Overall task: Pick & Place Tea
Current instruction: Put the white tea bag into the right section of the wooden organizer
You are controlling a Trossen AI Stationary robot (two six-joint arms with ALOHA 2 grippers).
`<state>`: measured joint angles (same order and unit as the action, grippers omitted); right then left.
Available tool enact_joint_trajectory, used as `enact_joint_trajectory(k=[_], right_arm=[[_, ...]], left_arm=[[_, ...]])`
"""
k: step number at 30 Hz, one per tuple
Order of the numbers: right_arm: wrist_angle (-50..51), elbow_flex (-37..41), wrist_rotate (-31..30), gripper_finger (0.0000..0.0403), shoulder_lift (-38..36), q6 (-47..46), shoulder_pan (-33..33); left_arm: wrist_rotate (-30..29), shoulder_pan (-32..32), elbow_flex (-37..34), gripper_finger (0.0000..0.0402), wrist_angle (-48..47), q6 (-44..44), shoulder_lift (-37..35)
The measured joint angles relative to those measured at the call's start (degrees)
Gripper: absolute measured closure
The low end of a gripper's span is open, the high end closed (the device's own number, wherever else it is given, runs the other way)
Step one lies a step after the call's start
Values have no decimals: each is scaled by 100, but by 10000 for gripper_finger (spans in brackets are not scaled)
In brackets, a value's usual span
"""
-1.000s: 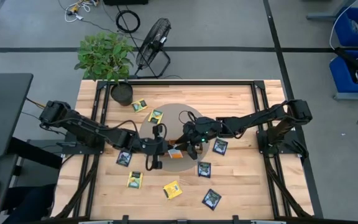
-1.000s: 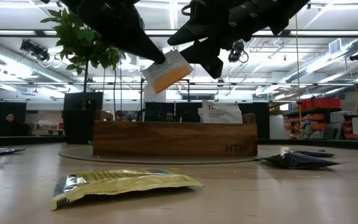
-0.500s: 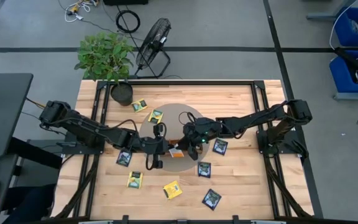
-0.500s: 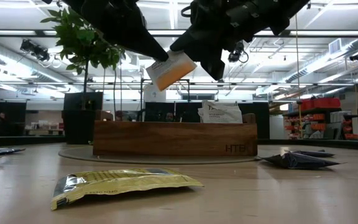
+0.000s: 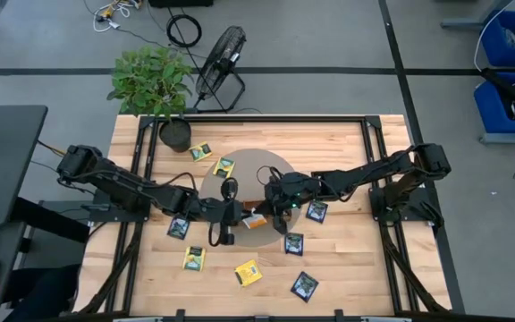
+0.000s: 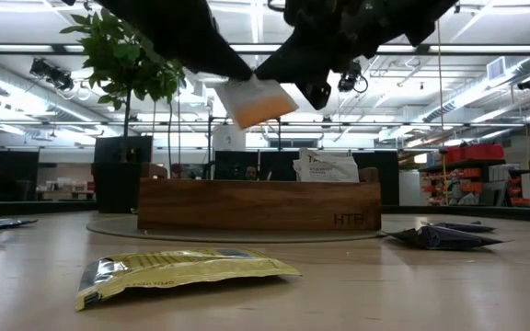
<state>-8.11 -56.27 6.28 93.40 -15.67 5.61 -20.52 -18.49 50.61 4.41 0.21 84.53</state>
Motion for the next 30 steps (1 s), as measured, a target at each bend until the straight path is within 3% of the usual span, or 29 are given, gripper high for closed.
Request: enact_joint_trajectory(k=[2, 5, 16, 20, 23, 30], right_arm=[[84, -3, -42, 401, -12, 129, 81], [276, 20, -659, 402, 51, 280, 198], [260, 9, -1349, 402, -41, 878, 666], [81, 100, -1700, 403, -154, 1183, 924], [-203, 423, -2040, 403, -301, 1235, 1077], [-1811, 1867, -2492, 403, -1114, 1323, 1263]], left_arm=[[141, -98, -139, 355, 505, 17, 2], [329, -203, -467, 351, 1967, -3, -53], [253, -703, -1589, 349, 3278, -153, -461], [181, -887, -2217, 349, 4422, -124, -734], [168, -987, -2635, 349, 4912, -107, -870], [17, -1103, -3200, 349, 4776, -202, -1482]])
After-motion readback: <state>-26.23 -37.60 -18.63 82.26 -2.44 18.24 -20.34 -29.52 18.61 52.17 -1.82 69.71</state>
